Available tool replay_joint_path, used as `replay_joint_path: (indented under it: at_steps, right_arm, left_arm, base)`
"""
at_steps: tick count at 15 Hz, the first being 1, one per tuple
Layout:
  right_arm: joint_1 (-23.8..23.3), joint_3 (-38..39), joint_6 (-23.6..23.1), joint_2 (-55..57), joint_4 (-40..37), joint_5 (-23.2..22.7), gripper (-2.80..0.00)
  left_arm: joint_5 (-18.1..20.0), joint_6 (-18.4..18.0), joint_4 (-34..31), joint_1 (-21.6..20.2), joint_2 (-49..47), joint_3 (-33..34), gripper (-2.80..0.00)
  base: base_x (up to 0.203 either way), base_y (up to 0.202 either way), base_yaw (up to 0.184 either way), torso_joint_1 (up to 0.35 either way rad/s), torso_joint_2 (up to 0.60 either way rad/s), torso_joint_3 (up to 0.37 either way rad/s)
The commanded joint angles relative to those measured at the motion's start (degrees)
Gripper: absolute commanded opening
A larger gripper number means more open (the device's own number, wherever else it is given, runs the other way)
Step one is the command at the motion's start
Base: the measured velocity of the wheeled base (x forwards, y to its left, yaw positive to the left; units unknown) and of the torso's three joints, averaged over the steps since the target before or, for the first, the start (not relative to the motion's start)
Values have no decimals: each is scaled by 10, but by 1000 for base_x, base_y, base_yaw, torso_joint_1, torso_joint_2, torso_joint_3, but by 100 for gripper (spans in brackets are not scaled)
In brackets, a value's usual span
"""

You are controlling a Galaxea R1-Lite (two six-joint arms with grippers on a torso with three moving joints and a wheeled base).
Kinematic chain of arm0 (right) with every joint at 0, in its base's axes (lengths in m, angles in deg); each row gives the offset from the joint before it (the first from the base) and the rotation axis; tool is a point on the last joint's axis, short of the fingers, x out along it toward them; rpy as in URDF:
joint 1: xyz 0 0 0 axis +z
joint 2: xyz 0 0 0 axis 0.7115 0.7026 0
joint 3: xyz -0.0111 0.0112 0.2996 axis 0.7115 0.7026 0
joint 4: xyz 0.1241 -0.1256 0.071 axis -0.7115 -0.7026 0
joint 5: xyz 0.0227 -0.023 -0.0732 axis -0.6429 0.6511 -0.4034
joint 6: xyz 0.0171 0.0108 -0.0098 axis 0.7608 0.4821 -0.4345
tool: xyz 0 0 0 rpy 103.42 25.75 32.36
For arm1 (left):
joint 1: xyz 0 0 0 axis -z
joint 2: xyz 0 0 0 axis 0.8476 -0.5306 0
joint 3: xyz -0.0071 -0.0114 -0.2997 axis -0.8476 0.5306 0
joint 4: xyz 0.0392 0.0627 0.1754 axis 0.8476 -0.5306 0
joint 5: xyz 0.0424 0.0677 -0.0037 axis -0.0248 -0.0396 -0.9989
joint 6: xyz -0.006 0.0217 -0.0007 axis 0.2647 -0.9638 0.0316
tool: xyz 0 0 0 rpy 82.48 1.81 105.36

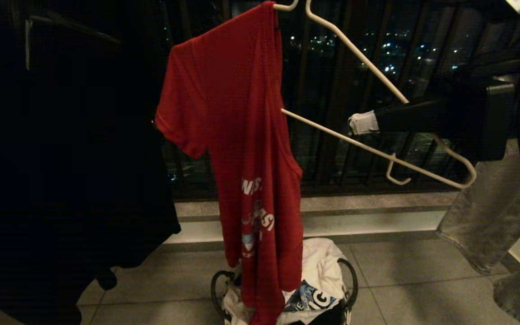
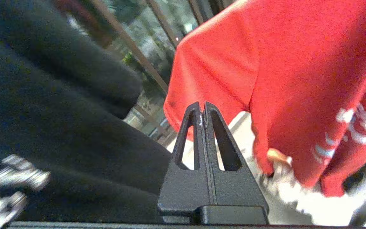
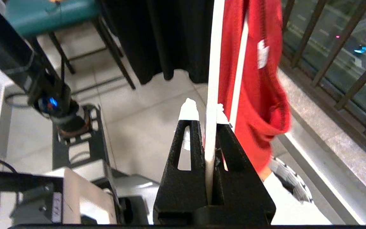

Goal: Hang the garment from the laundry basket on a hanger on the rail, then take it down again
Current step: Hang the clothes on the clothes rack

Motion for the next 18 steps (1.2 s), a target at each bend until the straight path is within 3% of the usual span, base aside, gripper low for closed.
replay_joint_path:
  at_steps: [1,4,7,9,12,14,18]
  right_arm:
    - [4,0,-11,10,-8,-3,-280]
    - [12,0,-40,16,-31,-3,-280]
    - [32,0,-60,16,-47,-1,-280]
    - [48,0,-66,11,-57,2,-280]
    - [65,3,-66,-3,-69,2,-280]
    - [67,3,-66,-10,-74,3,-280]
    - [68,20,-66,-30,-75,3,-280]
  left_arm:
    - [5,-35,-20,-2,-18,-10,-280]
    - [4,-104,-69,18,-14,-10,-280]
    - [4,-116,-79,23,-7,-16,-280]
    - [4,-116,-80,46,3,-12,0]
    - [19,-111,-100,74,13,-4,0]
    - [83,-80,-180,78,21,-27,0]
    - [93,-73,-192,79,32,-20,0]
  base:
    - [0,0,0,0,0,0]
    - [0,0,0,0,0,0]
    - [0,0,0,0,0,0]
    - [0,0,0,0,0,0]
    - [0,0,0,0,0,0]
    - [0,0,0,0,0,0]
    - [0,0,0,0,0,0]
